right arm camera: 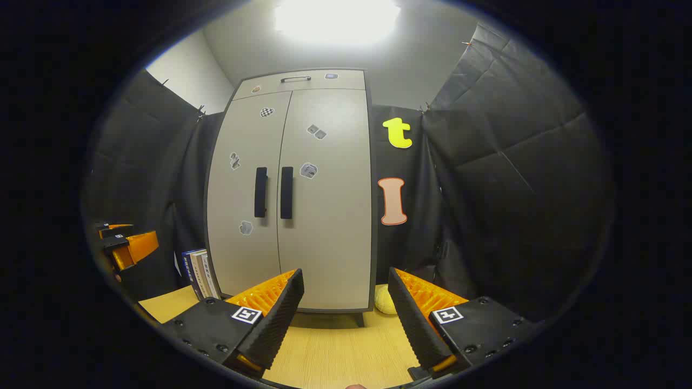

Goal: Open the right door of the double-door shoe cabinet with the right hand, and open the left door with the left hand.

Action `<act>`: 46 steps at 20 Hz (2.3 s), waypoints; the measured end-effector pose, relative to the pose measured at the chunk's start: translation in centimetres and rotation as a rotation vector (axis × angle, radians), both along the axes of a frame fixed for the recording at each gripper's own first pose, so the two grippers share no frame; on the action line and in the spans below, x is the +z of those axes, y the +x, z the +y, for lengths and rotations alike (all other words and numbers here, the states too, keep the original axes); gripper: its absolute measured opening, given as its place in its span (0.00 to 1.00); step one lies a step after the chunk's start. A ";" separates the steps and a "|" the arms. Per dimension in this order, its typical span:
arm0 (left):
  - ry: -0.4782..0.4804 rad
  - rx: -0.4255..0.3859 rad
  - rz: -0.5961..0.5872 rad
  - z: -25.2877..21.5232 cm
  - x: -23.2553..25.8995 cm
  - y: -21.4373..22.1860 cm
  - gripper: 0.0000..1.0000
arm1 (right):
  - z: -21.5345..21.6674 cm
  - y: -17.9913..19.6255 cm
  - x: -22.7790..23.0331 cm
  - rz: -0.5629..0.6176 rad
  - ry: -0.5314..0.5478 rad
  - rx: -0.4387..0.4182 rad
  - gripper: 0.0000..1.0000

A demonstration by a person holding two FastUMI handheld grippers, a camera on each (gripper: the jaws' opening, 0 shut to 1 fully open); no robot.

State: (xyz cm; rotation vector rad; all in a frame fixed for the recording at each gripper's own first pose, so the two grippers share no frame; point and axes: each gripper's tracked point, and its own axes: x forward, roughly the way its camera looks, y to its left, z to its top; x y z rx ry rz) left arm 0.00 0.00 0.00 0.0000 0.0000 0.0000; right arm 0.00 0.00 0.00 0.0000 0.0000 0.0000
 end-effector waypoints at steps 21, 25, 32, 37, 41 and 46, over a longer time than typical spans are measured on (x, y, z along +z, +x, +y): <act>0.011 0.008 -0.019 1.3 0.7 -0.3 0.94 | 1.4 1.1 0.2 0.016 0.024 0.020 0.99; 0.018 0.024 -0.029 2.2 0.9 -0.4 0.94 | 2.4 2.5 0.6 0.021 0.008 0.045 0.99; 0.031 0.087 -0.026 5.2 0.7 -0.8 0.94 | 4.2 6.0 3.4 -0.022 0.004 0.084 0.99; 0.042 0.151 -0.019 7.9 0.3 -1.4 0.94 | 5.8 8.7 5.3 -0.050 0.004 0.117 0.99; 0.054 0.213 -0.009 10.1 0.0 -2.7 0.94 | 6.7 10.9 6.5 -0.060 0.000 0.125 0.98; 0.050 0.291 0.013 13.2 -0.7 -4.6 0.94 | 7.9 13.7 8.1 -0.077 0.007 0.130 0.98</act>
